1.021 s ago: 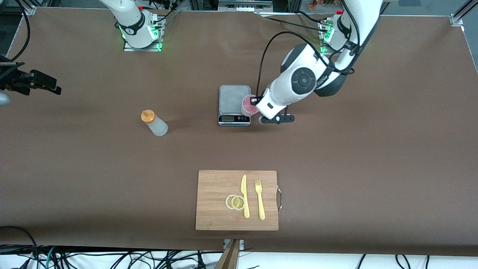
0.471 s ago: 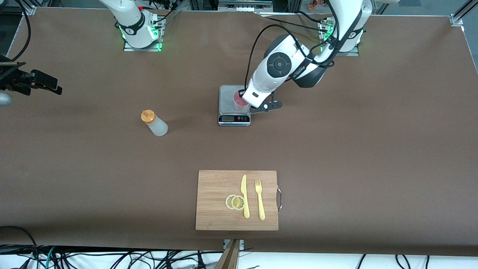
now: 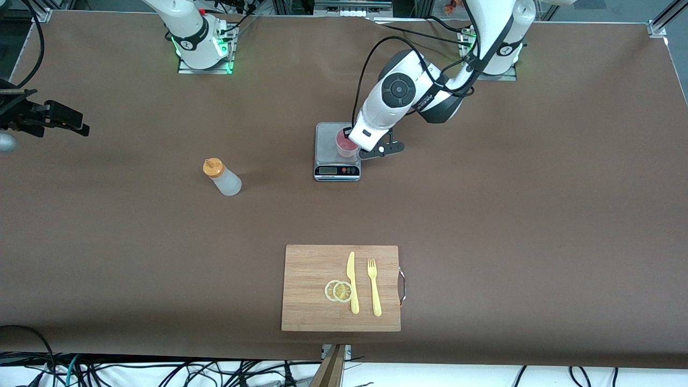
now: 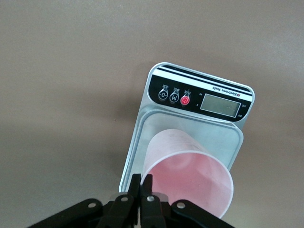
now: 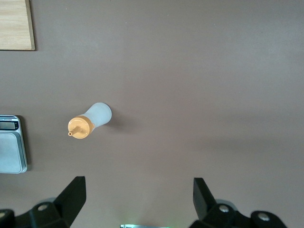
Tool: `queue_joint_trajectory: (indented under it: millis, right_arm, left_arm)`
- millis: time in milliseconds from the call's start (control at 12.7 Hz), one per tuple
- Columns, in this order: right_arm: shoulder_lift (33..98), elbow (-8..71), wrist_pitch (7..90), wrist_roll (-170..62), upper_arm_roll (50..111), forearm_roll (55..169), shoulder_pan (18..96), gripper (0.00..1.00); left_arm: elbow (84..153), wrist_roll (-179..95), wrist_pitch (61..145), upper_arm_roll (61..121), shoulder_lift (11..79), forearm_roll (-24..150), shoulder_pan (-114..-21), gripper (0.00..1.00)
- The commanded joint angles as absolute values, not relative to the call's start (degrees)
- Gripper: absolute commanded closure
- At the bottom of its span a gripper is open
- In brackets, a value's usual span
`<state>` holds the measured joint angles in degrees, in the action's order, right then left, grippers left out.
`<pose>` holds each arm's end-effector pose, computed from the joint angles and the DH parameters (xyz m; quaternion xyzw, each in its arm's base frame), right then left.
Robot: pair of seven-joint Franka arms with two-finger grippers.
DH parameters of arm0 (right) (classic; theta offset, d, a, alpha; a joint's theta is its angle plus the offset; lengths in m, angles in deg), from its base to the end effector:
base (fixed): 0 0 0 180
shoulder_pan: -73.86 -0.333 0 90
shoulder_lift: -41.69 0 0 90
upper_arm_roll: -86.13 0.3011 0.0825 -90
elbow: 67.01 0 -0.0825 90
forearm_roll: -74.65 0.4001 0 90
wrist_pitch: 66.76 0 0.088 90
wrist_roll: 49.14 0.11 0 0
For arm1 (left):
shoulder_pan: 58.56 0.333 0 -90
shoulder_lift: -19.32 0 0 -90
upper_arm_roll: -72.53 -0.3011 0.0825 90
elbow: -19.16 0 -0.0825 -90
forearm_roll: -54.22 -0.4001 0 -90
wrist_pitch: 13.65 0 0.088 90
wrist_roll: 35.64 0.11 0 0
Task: Add sauce to pink cup with both arms
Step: 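Lower the pink cup onto the scale and open the left gripper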
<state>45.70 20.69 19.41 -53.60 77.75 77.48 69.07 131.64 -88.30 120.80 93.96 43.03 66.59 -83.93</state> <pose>0.5819 -0.0281 0.5806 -0.9986 -0.0080 0.0465 0.0229 0.4262 -0.4511 0.2489 0.9788 0.1398 -0.1180 0.0925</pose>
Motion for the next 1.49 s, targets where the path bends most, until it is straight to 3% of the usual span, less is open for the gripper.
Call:
queue_joint_trajectory:
  millis: [0,157,314,471,628,785,1178,1414]
  right_arm:
    - [45.30,20.00,18.40,-53.63,77.87,76.84,69.03,0.00]
    - [45.38,20.00,18.40,-53.62,77.87,76.84,69.03,0.00]
    - [45.38,20.00,18.40,-53.98,77.87,76.84,69.03,0.00]
    - [45.38,20.00,18.40,-53.98,77.87,76.84,69.03,0.00]
    - [45.47,20.09,17.79,-53.80,78.13,76.84,68.94,0.00]
    - [45.99,20.09,15.60,-53.97,78.40,77.89,68.94,0.00]
    - [48.63,20.96,10.59,-63.17,78.75,79.04,67.97,0.00]
    - [48.46,26.04,13.55,-78.79,78.31,81.58,68.32,0.01]
  left_arm:
    - [132.71,-90.57,122.75,93.71,42.44,65.29,-85.28,1.00]
    - [132.63,-91.27,122.67,93.71,42.61,65.29,-85.37,0.99]
    - [132.54,-91.36,122.67,93.71,42.79,65.29,-85.37,0.81]
    - [132.36,-91.36,122.49,93.71,42.79,65.38,-85.11,0.57]
    - [132.01,-91.36,121.97,93.71,42.70,65.38,-84.76,0.22]
    - [131.23,-91.28,121.18,93.63,42.00,65.73,-84.06,0.01]
    - [119.56,-85.68,103.90,92.93,41.12,65.29,-79.84,0.00]
    - [117.95,-78.29,100.09,91.78,36.83,65.29,-74.05,0.00]
